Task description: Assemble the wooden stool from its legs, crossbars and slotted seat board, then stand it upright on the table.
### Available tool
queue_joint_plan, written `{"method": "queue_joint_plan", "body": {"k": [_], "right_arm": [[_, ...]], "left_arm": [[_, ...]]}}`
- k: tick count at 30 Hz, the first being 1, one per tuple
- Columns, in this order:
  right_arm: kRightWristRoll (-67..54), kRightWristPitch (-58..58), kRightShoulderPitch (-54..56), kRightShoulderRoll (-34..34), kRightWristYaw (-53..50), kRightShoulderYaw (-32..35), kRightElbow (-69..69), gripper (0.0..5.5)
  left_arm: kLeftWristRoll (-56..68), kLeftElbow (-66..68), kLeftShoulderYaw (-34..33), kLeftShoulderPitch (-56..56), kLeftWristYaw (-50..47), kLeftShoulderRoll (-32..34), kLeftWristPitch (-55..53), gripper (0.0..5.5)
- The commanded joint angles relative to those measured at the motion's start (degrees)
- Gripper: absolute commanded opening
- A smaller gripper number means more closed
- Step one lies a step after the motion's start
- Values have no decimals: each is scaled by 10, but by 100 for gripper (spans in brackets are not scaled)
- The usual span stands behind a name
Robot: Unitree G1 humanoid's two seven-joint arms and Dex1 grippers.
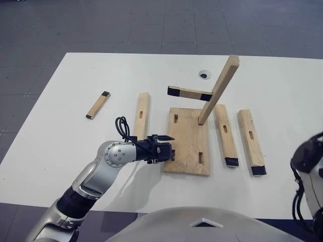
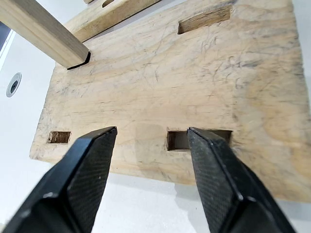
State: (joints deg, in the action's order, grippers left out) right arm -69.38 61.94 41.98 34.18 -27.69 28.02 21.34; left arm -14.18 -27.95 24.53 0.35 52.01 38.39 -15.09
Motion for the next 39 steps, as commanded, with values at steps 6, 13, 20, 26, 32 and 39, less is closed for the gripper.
{"method": "queue_joint_plan", "body": {"k": [6, 13, 20, 26, 32, 39], "right_arm": [[-76, 36, -355, -75, -46, -42, 144, 413], [5, 9, -499, -63, 27, -64, 140, 413], [47, 6, -563, -69, 78, -78, 128, 413], [97, 30, -632, -67, 106, -110, 104, 392], [136, 28, -640, -54, 155, -104, 85, 279], [129, 20, -594, -60, 198, -80, 66, 209]], "left_arm": [[3, -11, -14, 27, -20, 7, -43, 270], [41, -39, -68, 5, -16, 7, -79, 270], [162, -106, -146, -63, -31, -44, -217, 270], [283, -161, -264, -210, -94, -102, -388, 270], [389, -185, -403, -331, -138, -95, -537, 270], [451, -173, -439, -384, -195, -101, -595, 270]]}}
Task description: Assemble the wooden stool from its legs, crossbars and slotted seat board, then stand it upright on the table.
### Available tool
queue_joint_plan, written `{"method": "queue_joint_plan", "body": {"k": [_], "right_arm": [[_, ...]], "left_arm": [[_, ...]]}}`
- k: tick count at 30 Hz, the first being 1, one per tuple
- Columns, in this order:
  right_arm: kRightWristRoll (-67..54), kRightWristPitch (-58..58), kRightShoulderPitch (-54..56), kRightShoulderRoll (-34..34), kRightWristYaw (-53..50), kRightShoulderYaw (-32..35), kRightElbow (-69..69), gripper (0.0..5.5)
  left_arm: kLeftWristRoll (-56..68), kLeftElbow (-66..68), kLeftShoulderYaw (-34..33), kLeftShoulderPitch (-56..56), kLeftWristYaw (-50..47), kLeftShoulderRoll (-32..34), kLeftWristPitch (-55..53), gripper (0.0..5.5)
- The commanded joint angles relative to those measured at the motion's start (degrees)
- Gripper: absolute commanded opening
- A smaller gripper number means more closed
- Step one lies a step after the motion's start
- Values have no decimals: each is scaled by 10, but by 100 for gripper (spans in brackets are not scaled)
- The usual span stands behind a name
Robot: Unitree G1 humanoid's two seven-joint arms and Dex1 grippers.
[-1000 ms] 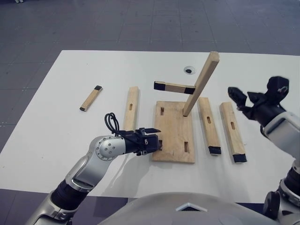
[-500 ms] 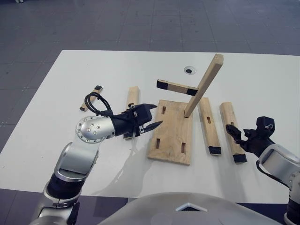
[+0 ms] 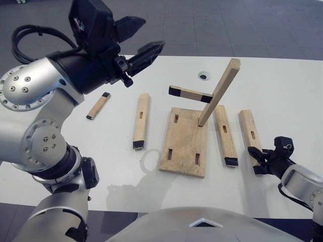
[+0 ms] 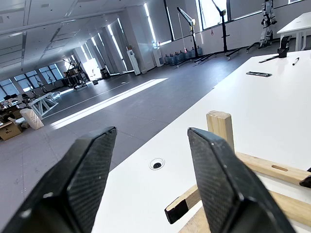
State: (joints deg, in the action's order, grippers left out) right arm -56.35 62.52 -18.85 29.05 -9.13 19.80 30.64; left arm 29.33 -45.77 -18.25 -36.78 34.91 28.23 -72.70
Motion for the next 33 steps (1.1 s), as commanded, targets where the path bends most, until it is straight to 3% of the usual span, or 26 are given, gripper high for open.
{"method": "queue_joint_plan", "body": {"k": [1, 3, 8, 10, 13, 18, 21, 29, 33], "right_arm": [[-4, 11, 36, -7, 17, 10, -36, 209], [-3, -5, 125, 7, 21, 35, -84, 209], [19, -93, 541, 114, 96, 72, -321, 203], [-4, -92, 654, 116, 126, 66, -371, 203], [-86, -56, 774, 66, 181, 58, -388, 203], [-126, -14, 809, -8, 244, -11, -343, 203], [-141, 3, 815, -22, 281, -27, -340, 203], [-171, 52, 822, -36, 366, -66, -329, 203], [-186, 67, 821, -45, 369, -70, -312, 203]], "left_arm": [[22, 9, -17, -15, -33, -5, -23, 270], [45, 22, -42, -29, -51, -28, -41, 270], [159, 141, -119, -83, 2, -15, -97, 270], [195, 215, -136, -130, 22, -7, -101, 298], [246, 317, -160, -199, 35, -19, -111, 345], [367, 513, -277, -295, -33, -88, -188, 432], [451, 610, -300, -318, -70, -91, -197, 439], [558, 649, -248, -281, -93, -55, -184, 439], [527, 635, -206, -214, -50, -31, -149, 439]]}}
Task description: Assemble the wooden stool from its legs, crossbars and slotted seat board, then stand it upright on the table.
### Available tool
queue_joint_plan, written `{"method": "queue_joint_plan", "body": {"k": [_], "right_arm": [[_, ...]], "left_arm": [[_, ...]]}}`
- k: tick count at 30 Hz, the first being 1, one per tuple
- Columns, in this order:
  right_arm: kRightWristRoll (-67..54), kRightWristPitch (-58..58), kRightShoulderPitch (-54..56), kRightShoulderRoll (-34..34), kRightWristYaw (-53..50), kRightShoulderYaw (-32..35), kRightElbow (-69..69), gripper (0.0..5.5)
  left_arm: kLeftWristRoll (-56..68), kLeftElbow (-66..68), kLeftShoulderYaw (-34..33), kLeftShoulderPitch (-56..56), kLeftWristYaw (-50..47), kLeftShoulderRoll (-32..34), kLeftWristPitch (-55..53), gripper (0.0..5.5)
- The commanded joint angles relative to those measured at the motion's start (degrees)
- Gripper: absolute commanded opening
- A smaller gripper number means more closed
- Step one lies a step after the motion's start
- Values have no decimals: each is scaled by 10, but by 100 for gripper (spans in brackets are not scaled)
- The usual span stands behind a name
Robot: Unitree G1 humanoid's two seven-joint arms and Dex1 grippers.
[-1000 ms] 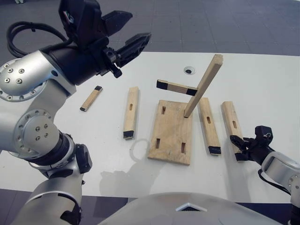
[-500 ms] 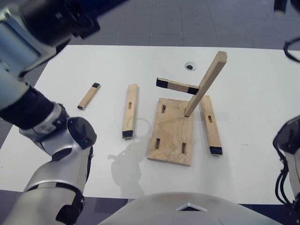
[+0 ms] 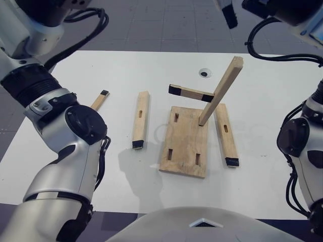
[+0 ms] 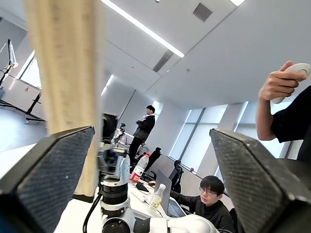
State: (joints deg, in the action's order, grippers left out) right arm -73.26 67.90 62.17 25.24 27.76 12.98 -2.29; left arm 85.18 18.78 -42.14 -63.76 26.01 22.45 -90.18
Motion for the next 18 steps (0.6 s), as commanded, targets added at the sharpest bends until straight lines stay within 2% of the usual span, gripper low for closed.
{"method": "queue_joint_plan", "body": {"k": [1, 5, 11, 18], "right_arm": [[-21, 14, 12, -10, -3, -2, 19, 203], [-32, 24, -5, -23, -6, -13, 28, 203], [9, 22, -65, -31, 17, -57, 30, 203], [6, 33, -86, -63, 5, -72, 59, 203]], "left_arm": [[-50, -8, 46, 80, 64, 37, 41, 439], [-114, 10, 97, 137, 168, 71, 104, 439], [-73, -33, 116, 134, 195, 69, 87, 439], [-90, -33, 145, 127, 188, 44, 129, 439]]}}
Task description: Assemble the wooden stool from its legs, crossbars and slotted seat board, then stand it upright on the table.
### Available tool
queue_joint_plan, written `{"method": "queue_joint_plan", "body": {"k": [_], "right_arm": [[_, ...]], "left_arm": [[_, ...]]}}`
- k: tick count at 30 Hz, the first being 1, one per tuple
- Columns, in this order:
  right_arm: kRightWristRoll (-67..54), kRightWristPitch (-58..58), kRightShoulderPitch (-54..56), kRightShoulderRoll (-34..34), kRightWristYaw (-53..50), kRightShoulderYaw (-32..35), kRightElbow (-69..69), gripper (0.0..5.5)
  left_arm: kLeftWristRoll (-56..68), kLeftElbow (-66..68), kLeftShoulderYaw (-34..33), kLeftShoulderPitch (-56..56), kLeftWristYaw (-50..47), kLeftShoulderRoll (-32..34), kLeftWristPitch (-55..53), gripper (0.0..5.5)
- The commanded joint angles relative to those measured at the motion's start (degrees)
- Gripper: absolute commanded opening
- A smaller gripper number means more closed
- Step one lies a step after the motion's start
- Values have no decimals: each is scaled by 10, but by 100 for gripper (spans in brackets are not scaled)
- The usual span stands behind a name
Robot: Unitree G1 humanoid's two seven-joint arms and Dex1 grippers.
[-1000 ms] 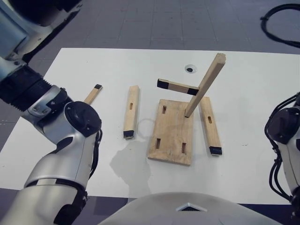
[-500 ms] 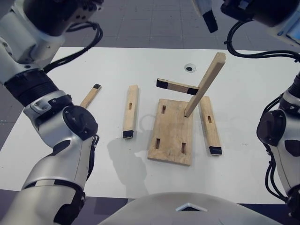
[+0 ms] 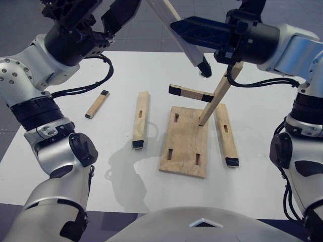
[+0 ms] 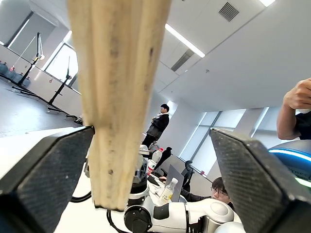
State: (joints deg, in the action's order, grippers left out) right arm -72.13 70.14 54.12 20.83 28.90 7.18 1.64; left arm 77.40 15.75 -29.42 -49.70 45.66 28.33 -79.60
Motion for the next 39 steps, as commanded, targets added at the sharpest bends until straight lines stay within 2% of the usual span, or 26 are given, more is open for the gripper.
{"method": "queue_joint_plan", "body": {"k": [1, 5, 10, 17, 20, 24, 29, 39], "right_arm": [[-8, 13, -8, -23, -8, -17, 23, 203], [-12, 20, -14, -31, -13, -17, 29, 203], [-11, 27, -22, -32, -14, -19, 29, 203], [-21, 37, -35, -24, -15, -20, 37, 203], [-21, 41, -39, -21, -12, -22, 40, 203], [-24, 46, -44, -20, -13, -22, 46, 203], [-23, 48, -45, -20, -14, -21, 47, 203], [-27, 48, -51, -16, -18, -25, 51, 203]], "left_arm": [[-13, -10, 25, -14, -13, -22, 29, 439], [22, -54, 38, -12, -65, -44, 22, 439], [95, -86, 53, -17, -131, -24, -15, 439], [161, -106, 88, -33, -200, 7, -7, 333], [151, -106, 95, -27, -190, 28, -4, 292], [125, -101, 95, -16, -170, 48, 9, 289], [111, -86, 91, -7, -124, 69, 11, 221], [54, -82, 100, 10, 9, 135, -6, 220]]}}
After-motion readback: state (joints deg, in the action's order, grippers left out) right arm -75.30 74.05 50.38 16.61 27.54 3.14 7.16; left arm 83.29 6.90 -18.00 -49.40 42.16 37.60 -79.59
